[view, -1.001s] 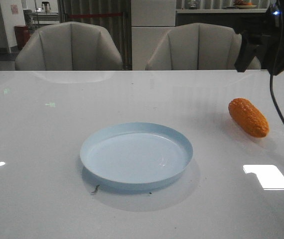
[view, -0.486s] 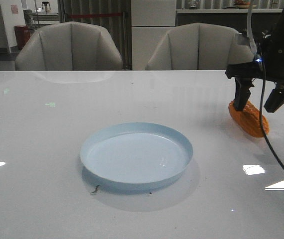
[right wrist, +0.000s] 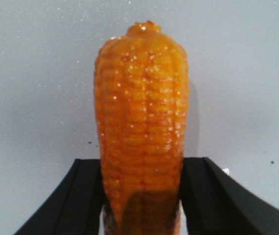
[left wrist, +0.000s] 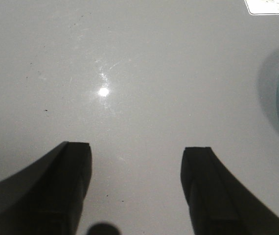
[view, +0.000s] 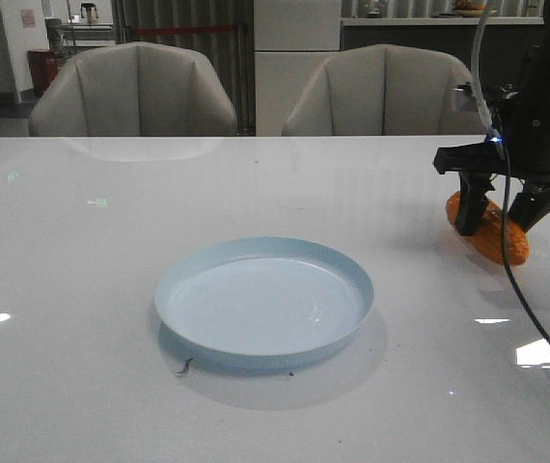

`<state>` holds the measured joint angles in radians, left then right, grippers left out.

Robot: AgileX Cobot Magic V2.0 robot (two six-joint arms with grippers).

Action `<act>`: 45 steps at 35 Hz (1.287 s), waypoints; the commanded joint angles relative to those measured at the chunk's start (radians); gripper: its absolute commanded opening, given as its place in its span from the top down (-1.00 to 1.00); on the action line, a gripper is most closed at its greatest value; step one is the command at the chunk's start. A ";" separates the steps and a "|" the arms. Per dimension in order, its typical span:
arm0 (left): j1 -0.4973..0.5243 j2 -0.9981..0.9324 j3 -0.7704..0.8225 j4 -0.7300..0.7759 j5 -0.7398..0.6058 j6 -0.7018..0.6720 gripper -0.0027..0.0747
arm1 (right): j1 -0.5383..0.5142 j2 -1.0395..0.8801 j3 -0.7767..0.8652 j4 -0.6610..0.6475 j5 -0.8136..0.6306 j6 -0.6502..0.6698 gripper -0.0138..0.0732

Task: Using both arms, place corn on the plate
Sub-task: 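Lower the open right gripper over the orange corn and close, then lift the corn with the right gripper and carry it over the plate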

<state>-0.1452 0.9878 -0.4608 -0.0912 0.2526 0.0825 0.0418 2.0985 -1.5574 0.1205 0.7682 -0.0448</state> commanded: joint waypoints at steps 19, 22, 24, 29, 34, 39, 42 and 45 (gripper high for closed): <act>0.002 -0.017 -0.027 -0.008 -0.067 -0.009 -0.26 | 0.084 -0.059 -0.336 0.018 0.294 -0.162 0.14; 0.002 -0.017 -0.027 -0.008 -0.067 -0.009 -0.26 | 0.135 -0.067 -0.383 0.047 0.331 -0.221 0.14; 0.002 -0.017 -0.027 -0.008 -0.067 -0.009 -0.26 | 0.169 -0.073 -0.399 0.060 0.348 -0.246 0.14; 0.002 -0.017 -0.027 -0.008 -0.067 -0.009 -0.26 | 0.265 -0.092 -0.399 0.083 0.365 -0.260 0.14; 0.002 -0.017 -0.027 -0.008 -0.067 -0.009 -0.26 | 0.352 -0.094 -0.399 0.083 0.394 -0.262 0.14; 0.002 -0.017 -0.027 -0.008 -0.067 -0.009 -0.26 | 0.425 -0.093 -0.396 0.083 0.425 -0.280 0.14; 0.002 -0.017 -0.027 -0.008 -0.067 -0.009 -0.26 | 0.447 -0.093 -0.396 0.082 0.429 -0.280 0.14; 0.002 -0.017 -0.027 -0.008 -0.067 -0.009 -0.26 | 0.456 -0.091 -0.396 0.082 0.429 -0.280 0.14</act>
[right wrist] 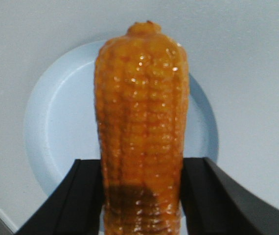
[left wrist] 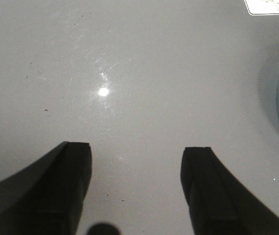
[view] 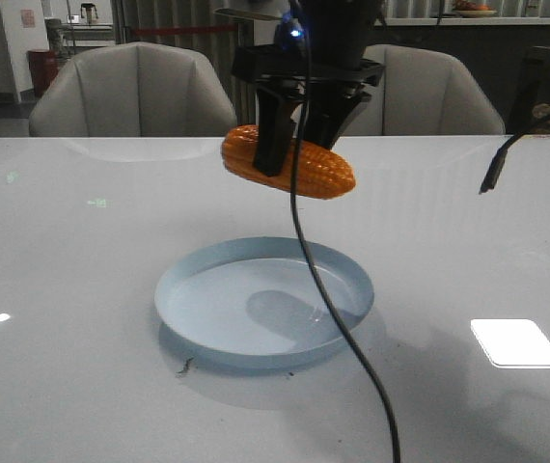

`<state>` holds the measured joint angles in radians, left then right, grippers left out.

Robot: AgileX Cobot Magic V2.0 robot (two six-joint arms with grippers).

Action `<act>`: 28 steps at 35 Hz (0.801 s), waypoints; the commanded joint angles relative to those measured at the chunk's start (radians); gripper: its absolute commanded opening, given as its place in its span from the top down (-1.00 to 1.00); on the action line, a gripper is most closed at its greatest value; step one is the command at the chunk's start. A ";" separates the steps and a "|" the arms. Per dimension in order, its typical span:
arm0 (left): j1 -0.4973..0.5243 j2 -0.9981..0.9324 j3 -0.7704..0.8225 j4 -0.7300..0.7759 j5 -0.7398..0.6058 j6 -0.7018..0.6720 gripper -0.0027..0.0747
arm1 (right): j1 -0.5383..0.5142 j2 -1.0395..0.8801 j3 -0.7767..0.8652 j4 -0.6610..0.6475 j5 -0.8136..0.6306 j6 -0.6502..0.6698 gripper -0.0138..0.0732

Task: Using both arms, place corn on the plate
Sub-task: 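Lift the corn with the right gripper and carry it over the plate, then lower the corn onto the plate and open the right gripper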

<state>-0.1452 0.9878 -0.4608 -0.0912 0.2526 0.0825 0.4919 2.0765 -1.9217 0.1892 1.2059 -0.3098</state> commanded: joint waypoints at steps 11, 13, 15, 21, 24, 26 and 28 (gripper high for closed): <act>0.002 -0.017 -0.027 -0.008 -0.067 -0.009 -0.26 | 0.006 -0.068 0.118 0.027 -0.077 -0.015 0.14; 0.002 -0.017 -0.027 -0.008 -0.067 -0.009 -0.26 | 0.006 -0.068 0.154 0.036 -0.110 -0.015 0.14; 0.002 -0.017 -0.027 -0.008 -0.067 -0.009 -0.26 | 0.006 -0.068 0.182 0.052 -0.141 -0.015 0.14; 0.002 -0.017 -0.027 -0.008 -0.067 -0.009 -0.26 | 0.006 -0.068 0.250 0.084 -0.227 -0.015 0.14; 0.002 -0.017 -0.027 -0.008 -0.067 -0.009 -0.26 | 0.006 -0.068 0.260 0.090 -0.253 -0.015 0.14; 0.002 -0.017 -0.027 -0.008 -0.067 -0.009 -0.26 | 0.006 -0.068 0.260 0.090 -0.260 -0.015 0.13; 0.002 -0.017 -0.027 -0.008 -0.067 -0.009 -0.26 | 0.006 -0.068 0.260 0.090 -0.261 -0.015 0.08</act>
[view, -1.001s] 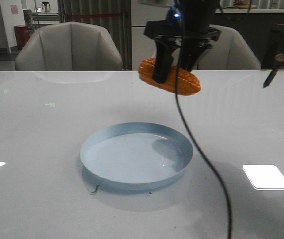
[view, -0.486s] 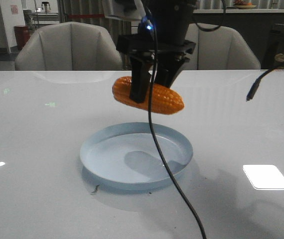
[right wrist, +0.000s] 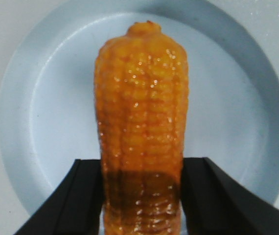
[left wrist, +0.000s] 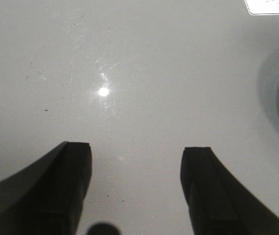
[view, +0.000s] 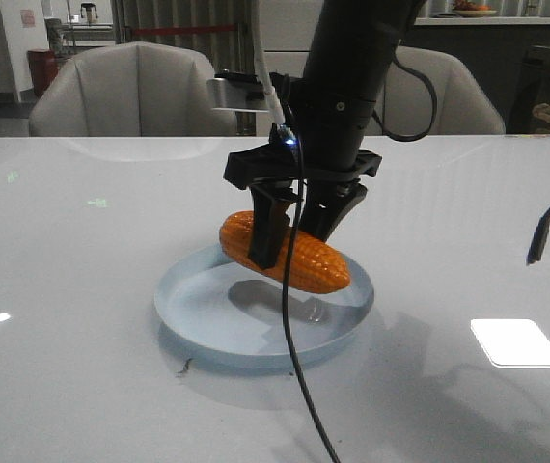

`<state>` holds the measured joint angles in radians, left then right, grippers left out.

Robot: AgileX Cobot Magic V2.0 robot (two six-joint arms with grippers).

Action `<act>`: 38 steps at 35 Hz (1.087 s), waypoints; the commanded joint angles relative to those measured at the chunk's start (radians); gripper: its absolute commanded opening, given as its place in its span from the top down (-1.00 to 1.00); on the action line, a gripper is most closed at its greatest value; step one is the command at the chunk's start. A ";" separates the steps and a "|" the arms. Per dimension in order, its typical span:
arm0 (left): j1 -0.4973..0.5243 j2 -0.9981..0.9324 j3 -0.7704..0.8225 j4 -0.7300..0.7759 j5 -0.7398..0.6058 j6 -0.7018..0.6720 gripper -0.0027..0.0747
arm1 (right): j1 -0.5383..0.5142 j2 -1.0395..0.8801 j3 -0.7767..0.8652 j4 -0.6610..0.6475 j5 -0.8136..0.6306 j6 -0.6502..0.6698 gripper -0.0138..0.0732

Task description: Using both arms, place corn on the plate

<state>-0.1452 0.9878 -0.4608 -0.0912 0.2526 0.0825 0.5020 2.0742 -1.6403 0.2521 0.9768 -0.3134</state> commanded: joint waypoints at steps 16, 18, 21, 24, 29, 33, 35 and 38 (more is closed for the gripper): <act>0.002 -0.017 -0.027 -0.008 -0.067 -0.009 -0.26 | -0.004 -0.004 -0.022 0.037 0.057 -0.011 -0.50; 0.002 -0.017 -0.027 -0.008 -0.067 -0.009 -0.26 | -0.004 -0.010 -0.025 0.047 0.047 -0.011 -0.50; 0.002 -0.017 -0.027 -0.008 -0.065 -0.009 -0.26 | -0.004 -0.025 -0.039 0.048 0.041 -0.011 -0.50; 0.002 -0.017 -0.027 -0.008 -0.064 -0.009 -0.26 | -0.004 -0.053 -0.060 0.048 0.041 -0.011 -0.50; 0.002 -0.017 -0.027 -0.008 -0.064 -0.009 -0.26 | -0.005 -0.126 -0.076 0.045 0.035 -0.011 -0.50; 0.002 -0.017 -0.027 -0.008 -0.064 -0.009 -0.26 | -0.005 -0.194 -0.077 0.034 0.017 -0.011 -0.50; 0.002 -0.017 -0.027 -0.008 -0.064 -0.009 -0.26 | -0.006 -0.226 -0.077 0.033 0.013 -0.011 -0.50; 0.002 -0.017 -0.027 -0.008 -0.063 -0.009 -0.26 | -0.006 -0.282 -0.077 0.028 0.013 -0.011 -0.50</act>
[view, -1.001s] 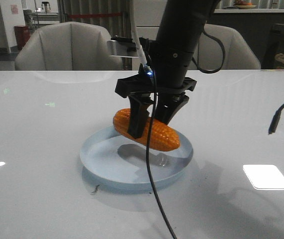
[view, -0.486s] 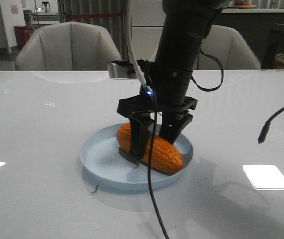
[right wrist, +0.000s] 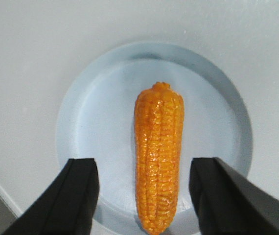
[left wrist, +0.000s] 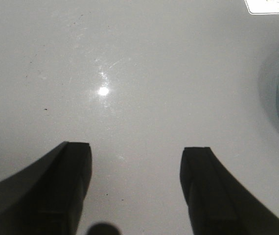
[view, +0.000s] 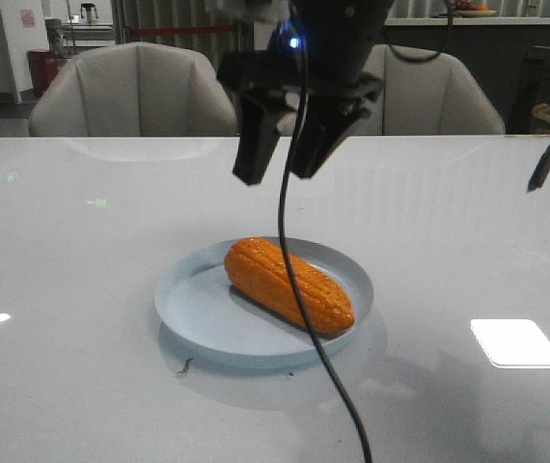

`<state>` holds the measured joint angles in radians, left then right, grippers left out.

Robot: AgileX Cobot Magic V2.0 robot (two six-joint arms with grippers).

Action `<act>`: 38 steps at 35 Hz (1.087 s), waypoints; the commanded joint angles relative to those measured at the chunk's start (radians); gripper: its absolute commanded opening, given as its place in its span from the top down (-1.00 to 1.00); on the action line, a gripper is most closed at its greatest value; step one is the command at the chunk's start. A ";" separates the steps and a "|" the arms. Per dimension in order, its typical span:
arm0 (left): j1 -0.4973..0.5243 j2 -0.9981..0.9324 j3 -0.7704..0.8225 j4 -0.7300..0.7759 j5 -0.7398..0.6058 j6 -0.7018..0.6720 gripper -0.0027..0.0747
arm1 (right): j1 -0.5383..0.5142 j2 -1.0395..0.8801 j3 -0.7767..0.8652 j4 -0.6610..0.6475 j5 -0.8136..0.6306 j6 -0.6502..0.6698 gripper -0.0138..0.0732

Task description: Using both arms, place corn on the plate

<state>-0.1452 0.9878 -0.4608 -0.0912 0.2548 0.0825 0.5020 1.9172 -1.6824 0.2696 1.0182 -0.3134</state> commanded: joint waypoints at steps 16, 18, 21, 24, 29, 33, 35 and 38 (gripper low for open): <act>0.002 -0.017 -0.027 -0.008 -0.062 -0.009 -0.26 | -0.074 -0.536 0.187 0.000 -0.237 0.024 -0.49; 0.002 -0.017 -0.027 -0.008 -0.062 -0.009 -0.26 | -0.124 -0.604 0.296 0.000 -0.295 0.050 -0.49; 0.002 -0.017 -0.027 -0.008 -0.062 -0.009 -0.26 | -0.187 -0.693 0.423 0.000 -0.349 0.062 -0.49; 0.002 -0.017 -0.027 -0.008 -0.063 -0.009 -0.26 | -0.261 -0.804 0.560 0.000 -0.383 0.064 -0.49; 0.002 -0.017 -0.027 -0.008 -0.070 -0.009 -0.26 | -0.385 -0.960 0.741 -0.003 -0.414 0.064 -0.49; 0.002 -0.017 -0.027 -0.008 -0.076 -0.009 -0.26 | -0.459 -1.054 0.833 -0.013 -0.412 0.064 -0.49; 0.002 -0.017 -0.027 -0.008 -0.084 -0.009 -0.26 | -0.492 -1.095 0.882 -0.017 -0.414 0.064 -0.49; 0.002 -0.017 -0.027 -0.008 -0.109 -0.009 -0.26 | -0.523 -1.146 0.948 -0.022 -0.413 0.064 -0.49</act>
<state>-0.1452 0.9878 -0.4608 -0.0912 0.2462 0.0825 0.0184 0.8349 -0.7768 0.2447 0.6748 -0.2503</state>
